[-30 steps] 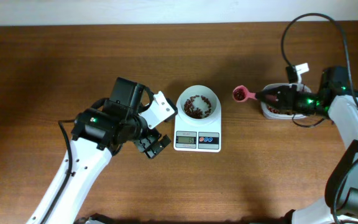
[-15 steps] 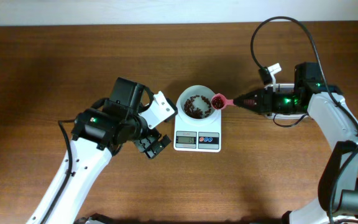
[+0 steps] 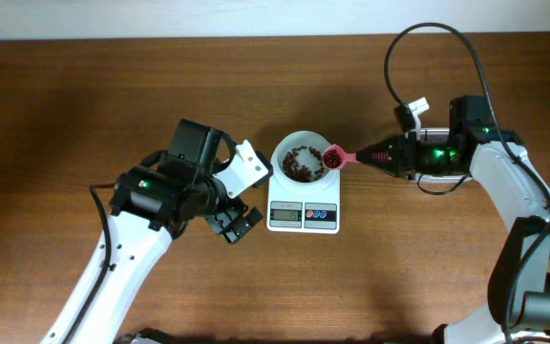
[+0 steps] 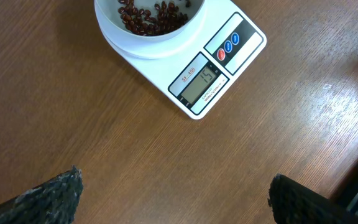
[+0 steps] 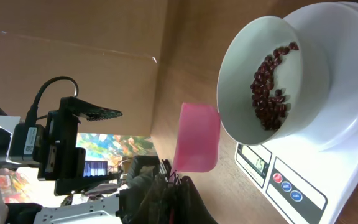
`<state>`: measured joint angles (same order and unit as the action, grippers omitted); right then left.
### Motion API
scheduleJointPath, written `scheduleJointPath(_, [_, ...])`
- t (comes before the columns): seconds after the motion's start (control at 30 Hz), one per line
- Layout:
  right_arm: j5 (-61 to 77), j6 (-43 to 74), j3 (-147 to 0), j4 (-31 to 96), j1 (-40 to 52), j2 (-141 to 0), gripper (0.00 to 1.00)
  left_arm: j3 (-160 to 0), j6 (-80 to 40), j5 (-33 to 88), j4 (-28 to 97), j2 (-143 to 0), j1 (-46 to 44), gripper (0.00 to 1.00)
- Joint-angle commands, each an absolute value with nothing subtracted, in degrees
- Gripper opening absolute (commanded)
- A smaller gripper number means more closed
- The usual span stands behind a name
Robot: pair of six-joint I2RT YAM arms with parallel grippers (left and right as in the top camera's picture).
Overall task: Scoop and weigh 50g on scale
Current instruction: 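Lift the filled scoop and move it over the white bowl, then tip the pink scoop to pour beans into the white bowl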
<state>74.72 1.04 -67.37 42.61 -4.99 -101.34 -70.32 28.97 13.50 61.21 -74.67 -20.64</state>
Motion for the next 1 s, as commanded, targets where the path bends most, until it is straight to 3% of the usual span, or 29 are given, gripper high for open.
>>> scheduleJointPath(0.0, [76.3, 1.0, -66.8, 40.9, -3.4, -101.7, 0.04, -70.1, 29.9, 13.7, 61.2, -74.2, -20.3, 0.99])
scheduleJointPath(0.27, [72.6, 8.1, -66.8, 32.3, 0.0, -101.7, 0.04, -70.1, 29.9, 13.7, 61.2, -74.2, -20.3, 0.99])
scheduleJointPath(0.67, [59.3, 7.7, -66.8, 24.8, 2.4, -101.7, 0.04, -70.1, 29.9, 13.7, 61.2, -74.2, -20.3, 0.99])
scheduleJointPath(0.83, [57.9, -3.8, -66.8, 22.2, 5.3, -101.7, 0.04, -70.1, 29.9, 13.7, 61.2, -74.2, -20.3, 0.99])
scheduleJointPath(0.97, [57.3, -4.5, -66.8, 22.0, 6.0, -101.7, 0.04, -70.1, 29.9, 13.7, 61.2, -74.2, -20.3, 0.99])
